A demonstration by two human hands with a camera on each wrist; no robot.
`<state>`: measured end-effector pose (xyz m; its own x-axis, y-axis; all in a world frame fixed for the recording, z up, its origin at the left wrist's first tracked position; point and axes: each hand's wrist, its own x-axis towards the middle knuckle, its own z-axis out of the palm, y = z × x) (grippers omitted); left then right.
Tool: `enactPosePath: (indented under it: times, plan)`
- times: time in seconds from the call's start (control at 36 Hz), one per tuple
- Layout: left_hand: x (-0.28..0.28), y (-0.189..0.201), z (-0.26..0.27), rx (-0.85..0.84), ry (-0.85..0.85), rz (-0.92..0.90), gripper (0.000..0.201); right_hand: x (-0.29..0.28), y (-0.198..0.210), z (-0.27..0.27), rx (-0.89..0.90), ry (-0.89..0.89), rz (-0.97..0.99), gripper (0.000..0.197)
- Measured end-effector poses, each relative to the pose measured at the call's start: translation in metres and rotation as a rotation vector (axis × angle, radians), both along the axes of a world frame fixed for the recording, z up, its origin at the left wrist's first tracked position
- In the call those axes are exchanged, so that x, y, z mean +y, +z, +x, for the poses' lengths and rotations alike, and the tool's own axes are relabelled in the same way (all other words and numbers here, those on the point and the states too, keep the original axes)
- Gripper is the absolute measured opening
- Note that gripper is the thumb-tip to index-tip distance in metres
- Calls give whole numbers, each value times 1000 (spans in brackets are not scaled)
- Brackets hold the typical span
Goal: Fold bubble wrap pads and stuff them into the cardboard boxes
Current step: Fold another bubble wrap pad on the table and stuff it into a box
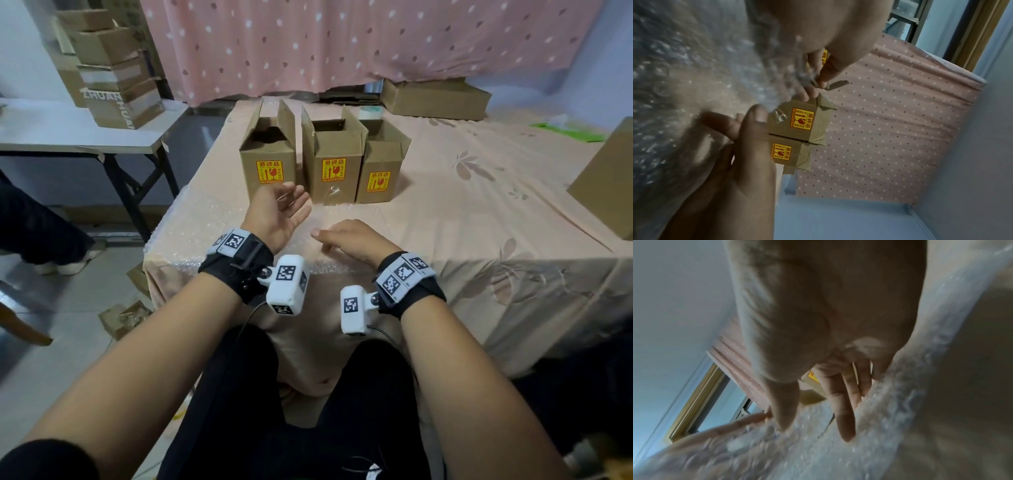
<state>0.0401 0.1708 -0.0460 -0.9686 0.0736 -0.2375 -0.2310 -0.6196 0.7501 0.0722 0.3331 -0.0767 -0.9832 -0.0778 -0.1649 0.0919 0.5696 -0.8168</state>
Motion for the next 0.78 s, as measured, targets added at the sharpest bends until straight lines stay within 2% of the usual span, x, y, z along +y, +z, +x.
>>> enactPosePath:
  times: [0.06, 0.11, 0.17, 0.28, 0.36, 0.44, 0.53, 0.64, 0.72, 0.78]
  plan:
    - [0, -5, 0, -30, 8, 16, 12, -6, 3, 1, -29, -2, 48, 71]
    - [3, -11, 2, -48, 29, 45, 13, -12, 3, 0, -55, -33, 33, 79]
    - [8, -14, 4, -49, 52, 80, 15, -17, 2, 0, -61, -54, 29, 69]
    - [15, -15, 10, -26, 58, 109, 16, -22, -3, -3, -11, -44, 111, 29]
    - [16, -15, 7, 9, 72, 94, 16, -19, -3, -3, 2, -70, 53, 23]
    - [8, -12, 4, 111, 55, 16, 11, -7, -2, 1, 26, -172, -91, 16]
    - [-6, -7, 1, 217, 67, -131, 8, 10, 0, 2, 111, -228, -152, 14]
    - [-21, -5, -3, 326, 93, -562, 22, 31, 0, -1, 123, -277, -351, 19]
    - [-23, -15, -7, 287, -29, -873, 43, 42, -6, -3, 135, -349, -466, 18]
    - [-21, -22, -7, 217, -96, -941, 55, 47, -11, -3, 147, -411, -445, 21]
